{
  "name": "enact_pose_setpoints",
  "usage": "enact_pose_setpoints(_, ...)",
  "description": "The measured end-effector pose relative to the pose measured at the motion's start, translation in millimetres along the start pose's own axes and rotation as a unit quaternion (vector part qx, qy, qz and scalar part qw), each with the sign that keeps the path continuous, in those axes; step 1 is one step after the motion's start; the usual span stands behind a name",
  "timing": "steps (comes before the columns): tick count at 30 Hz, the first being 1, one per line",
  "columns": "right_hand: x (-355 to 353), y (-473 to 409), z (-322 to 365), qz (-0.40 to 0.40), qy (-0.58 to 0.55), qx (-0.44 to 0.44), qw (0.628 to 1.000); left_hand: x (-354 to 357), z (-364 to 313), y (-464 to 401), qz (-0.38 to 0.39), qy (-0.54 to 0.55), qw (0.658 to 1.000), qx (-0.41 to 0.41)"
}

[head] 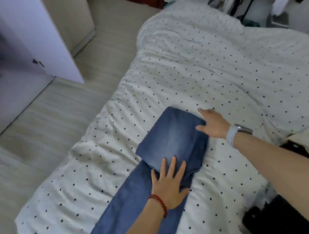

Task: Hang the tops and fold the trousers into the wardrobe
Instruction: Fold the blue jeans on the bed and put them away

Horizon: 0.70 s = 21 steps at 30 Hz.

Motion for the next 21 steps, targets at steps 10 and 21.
enact_pose_setpoints(10, 90, 28, -21, -0.165, -0.379, 0.119, 0.903, -32, 63, -71, -0.22, 0.166, 0.942, -0.191)
enact_pose_setpoints(21, 88, 29, -31, -0.274, -0.379, 0.118, 0.876, -46, 79, -111, -0.145, 0.373, 0.898, -0.184)
Point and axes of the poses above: each hand's wrist, its own y-axis away from the middle knuckle, its own x-axis out of the palm, z = x × y, the point moved 1 cm from there along -y, towards the middle knuckle, and after that the axes turned 9 degrees about -y, right-handed, at the moved point
